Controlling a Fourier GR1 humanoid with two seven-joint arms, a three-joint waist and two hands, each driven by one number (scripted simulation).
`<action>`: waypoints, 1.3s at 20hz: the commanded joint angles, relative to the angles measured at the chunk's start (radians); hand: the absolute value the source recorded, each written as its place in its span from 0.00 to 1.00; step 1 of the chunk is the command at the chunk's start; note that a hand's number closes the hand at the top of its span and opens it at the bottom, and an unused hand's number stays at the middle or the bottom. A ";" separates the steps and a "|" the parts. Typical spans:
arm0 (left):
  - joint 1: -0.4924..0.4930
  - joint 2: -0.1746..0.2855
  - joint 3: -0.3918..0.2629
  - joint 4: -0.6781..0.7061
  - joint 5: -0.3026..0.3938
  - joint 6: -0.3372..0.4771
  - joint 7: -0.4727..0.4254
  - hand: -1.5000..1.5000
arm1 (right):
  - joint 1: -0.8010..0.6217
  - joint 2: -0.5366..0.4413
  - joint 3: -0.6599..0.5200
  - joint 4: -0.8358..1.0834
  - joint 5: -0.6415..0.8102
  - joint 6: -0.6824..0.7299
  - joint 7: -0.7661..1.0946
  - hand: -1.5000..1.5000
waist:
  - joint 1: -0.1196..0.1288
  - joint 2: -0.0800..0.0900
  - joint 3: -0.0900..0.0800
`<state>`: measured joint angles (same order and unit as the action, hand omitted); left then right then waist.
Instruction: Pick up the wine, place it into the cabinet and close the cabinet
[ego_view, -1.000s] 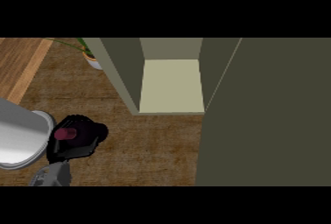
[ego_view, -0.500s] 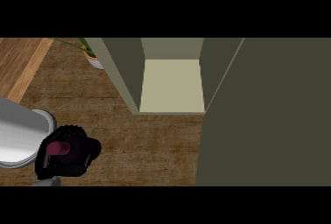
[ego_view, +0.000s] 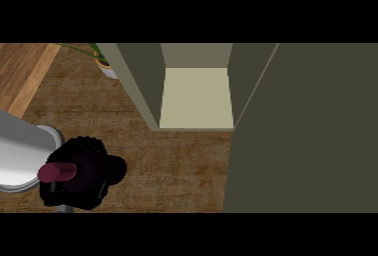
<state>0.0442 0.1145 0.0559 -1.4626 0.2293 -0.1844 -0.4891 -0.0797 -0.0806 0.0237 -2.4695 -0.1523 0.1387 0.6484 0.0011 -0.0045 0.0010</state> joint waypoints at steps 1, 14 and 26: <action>-0.001 -0.022 -0.045 -0.172 0.025 0.034 0.162 1.00 | 0.001 0.003 -0.018 -0.110 -0.082 -0.024 0.062 0.00 | -0.001 0.001 0.000; -0.096 -0.113 -0.244 -0.409 -0.085 0.209 0.472 1.00 | 0.012 0.015 0.007 -0.087 -0.063 -0.007 0.055 0.00 | -0.005 0.003 -0.001; -0.432 -0.114 -0.485 -0.266 -0.064 0.642 0.562 1.00 | -0.017 -0.004 -0.061 -0.077 -0.134 0.002 0.057 0.00 | -0.015 0.004 -0.001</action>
<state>-0.2888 0.0018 -0.3804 -1.8128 0.1503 0.3530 0.0780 -0.0821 -0.0593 0.0222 -2.4574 -0.1530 0.1487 0.6328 -0.0102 -0.0012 0.0004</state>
